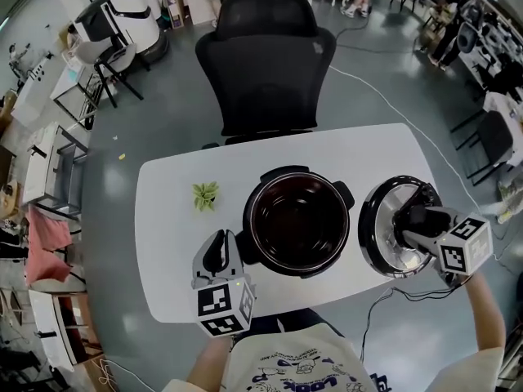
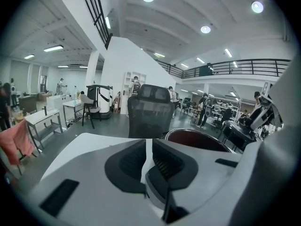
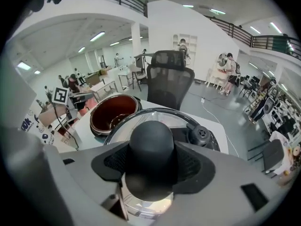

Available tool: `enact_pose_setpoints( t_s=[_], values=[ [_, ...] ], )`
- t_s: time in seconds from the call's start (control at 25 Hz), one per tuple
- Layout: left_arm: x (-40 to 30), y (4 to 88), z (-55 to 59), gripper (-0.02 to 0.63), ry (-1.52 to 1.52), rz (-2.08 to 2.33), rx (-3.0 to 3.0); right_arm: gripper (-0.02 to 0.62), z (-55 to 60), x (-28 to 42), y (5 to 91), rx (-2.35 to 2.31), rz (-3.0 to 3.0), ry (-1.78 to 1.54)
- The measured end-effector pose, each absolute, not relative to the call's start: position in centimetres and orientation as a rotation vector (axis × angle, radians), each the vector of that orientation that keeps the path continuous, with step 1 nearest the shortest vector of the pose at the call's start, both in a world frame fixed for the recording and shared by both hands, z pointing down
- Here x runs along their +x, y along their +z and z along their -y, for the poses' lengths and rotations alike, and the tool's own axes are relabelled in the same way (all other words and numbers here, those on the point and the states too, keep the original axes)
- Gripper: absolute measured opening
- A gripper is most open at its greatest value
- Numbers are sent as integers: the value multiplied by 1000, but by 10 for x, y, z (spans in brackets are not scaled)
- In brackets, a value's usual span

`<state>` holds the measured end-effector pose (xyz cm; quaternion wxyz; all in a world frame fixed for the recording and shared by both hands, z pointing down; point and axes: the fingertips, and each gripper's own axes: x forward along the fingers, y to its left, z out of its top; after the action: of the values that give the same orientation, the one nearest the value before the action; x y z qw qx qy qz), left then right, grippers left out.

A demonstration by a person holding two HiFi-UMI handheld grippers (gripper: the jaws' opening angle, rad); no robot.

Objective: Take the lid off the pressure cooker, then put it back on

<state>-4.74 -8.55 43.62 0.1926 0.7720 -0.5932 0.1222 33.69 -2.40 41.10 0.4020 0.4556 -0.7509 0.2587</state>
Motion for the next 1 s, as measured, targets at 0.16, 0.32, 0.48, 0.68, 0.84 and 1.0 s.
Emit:
enact_pose_setpoints(
  t_s=[0.16, 0.32, 0.48, 0.68, 0.84, 1.0],
  values=[
    [-54, 439, 80, 83, 344, 1652, 2143, 295, 33, 309, 384, 1105, 1958, 618],
    [-58, 443, 74, 115, 304, 1599, 2112, 295, 42, 269, 368, 997, 2015, 564],
    [-58, 449, 67, 146, 281, 1547, 2078, 295, 47, 230, 359, 887, 2067, 510],
    [-56, 454, 56, 172, 259, 1478, 2038, 295, 52, 187, 353, 755, 2107, 449],
    [-55, 465, 52, 176, 249, 1415, 2008, 295, 59, 159, 357, 662, 2106, 398],
    [-54, 479, 48, 176, 221, 1321, 1958, 295, 63, 133, 361, 570, 2101, 345]
  ],
)
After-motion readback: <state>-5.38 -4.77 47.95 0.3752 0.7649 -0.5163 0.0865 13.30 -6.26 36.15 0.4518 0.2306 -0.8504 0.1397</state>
